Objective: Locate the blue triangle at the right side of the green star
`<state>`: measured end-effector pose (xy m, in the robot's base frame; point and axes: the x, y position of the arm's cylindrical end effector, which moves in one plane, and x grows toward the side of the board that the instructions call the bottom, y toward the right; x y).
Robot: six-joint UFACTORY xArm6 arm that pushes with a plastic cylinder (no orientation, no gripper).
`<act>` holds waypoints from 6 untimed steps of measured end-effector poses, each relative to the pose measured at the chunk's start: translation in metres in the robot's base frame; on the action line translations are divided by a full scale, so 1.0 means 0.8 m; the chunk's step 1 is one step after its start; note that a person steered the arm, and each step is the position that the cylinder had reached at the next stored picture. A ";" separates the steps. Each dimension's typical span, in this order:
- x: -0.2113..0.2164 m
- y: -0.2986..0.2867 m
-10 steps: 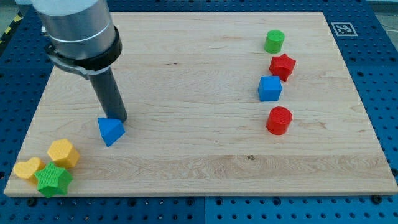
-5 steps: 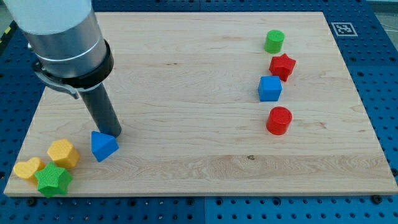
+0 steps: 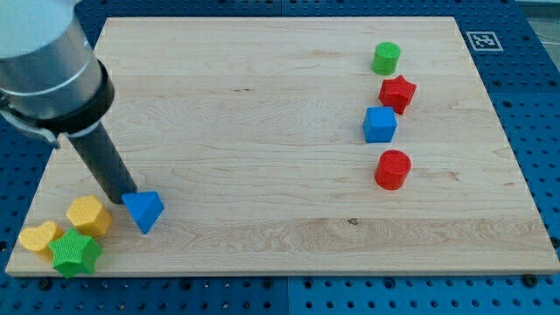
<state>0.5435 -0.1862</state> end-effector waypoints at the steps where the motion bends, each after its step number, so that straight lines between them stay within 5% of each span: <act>1: 0.025 0.025; 6: 0.042 0.069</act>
